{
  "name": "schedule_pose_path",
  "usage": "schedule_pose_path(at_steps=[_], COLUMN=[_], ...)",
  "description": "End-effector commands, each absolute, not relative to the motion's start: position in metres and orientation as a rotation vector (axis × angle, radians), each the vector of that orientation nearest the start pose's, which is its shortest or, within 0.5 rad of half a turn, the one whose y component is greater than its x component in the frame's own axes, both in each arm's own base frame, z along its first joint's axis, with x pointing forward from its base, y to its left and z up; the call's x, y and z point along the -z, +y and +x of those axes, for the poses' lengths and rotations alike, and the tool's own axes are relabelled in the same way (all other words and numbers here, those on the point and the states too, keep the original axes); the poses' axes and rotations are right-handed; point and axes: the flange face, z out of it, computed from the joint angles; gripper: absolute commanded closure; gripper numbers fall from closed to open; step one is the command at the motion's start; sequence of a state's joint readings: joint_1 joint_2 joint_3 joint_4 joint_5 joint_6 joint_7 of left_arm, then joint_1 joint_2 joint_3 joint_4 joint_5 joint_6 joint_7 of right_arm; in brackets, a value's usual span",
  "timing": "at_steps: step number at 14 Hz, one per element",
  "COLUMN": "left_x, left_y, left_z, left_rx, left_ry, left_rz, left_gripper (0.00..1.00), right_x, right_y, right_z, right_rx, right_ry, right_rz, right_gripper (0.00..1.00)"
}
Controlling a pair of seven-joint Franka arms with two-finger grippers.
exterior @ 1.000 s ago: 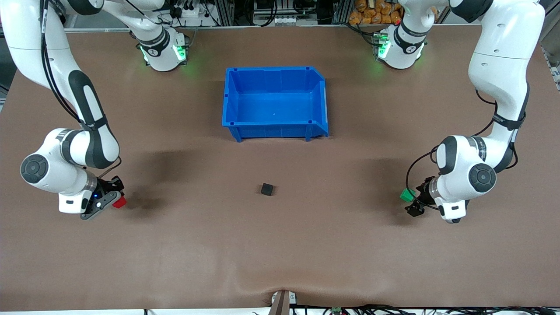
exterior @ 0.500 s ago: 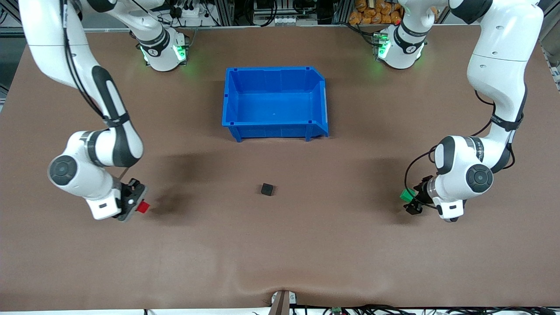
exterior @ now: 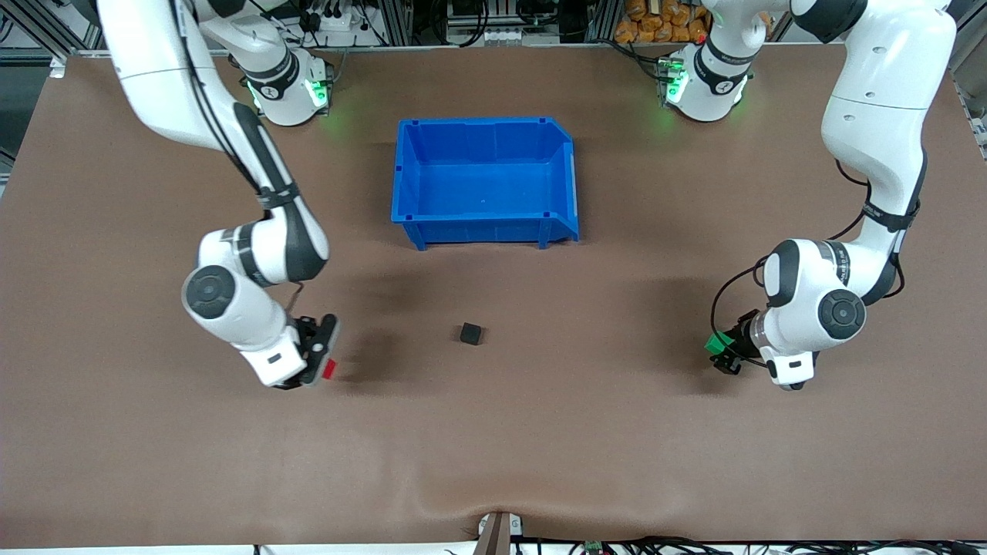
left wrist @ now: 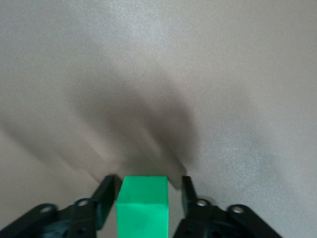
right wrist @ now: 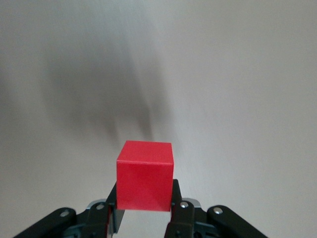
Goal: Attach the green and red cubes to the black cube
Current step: 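Carry the red cube with the right gripper toward the black cube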
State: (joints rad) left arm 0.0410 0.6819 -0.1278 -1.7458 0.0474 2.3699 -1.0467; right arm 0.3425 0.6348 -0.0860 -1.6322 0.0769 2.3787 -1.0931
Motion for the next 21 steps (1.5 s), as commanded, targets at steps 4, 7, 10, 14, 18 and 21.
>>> schedule_pose_path(at_steps=[4,7,10,14,18,21], left_x=[-0.187,-0.193,-0.203,-0.216,-0.229,-0.24], left_y=[-0.055,-0.057,-0.079,-0.1,-0.115,-0.147], left_z=[0.657,0.659,0.66,0.662,0.67,0.672], left_rx=[-0.107,-0.1,-0.1,-0.092,-0.076,-0.086], left_ry=[-1.473,-1.508,-1.585,-1.712,-1.826,-1.938], left_rz=[-2.795,-2.783,-2.766,-2.716,-2.673,-2.627], left_gripper=[0.96,1.0,1.0,1.0,1.0,1.0], right_x=[-0.229,-0.218,-0.215,-0.195,-0.171,-0.171], right_y=[0.281,0.317,0.345,0.37,0.382,0.392], right_z=[0.656,0.634,0.616,0.597,0.586,0.595], right_rx=[0.137,0.081,0.033,-0.01,-0.045,-0.008], right_ry=[-1.771,-1.783,-1.77,-1.772,-1.746,-1.758], right_rz=[-2.605,-2.586,-2.584,-2.56,-2.541,-2.538], right_gripper=[0.97,0.99,0.99,1.0,1.0,1.0])
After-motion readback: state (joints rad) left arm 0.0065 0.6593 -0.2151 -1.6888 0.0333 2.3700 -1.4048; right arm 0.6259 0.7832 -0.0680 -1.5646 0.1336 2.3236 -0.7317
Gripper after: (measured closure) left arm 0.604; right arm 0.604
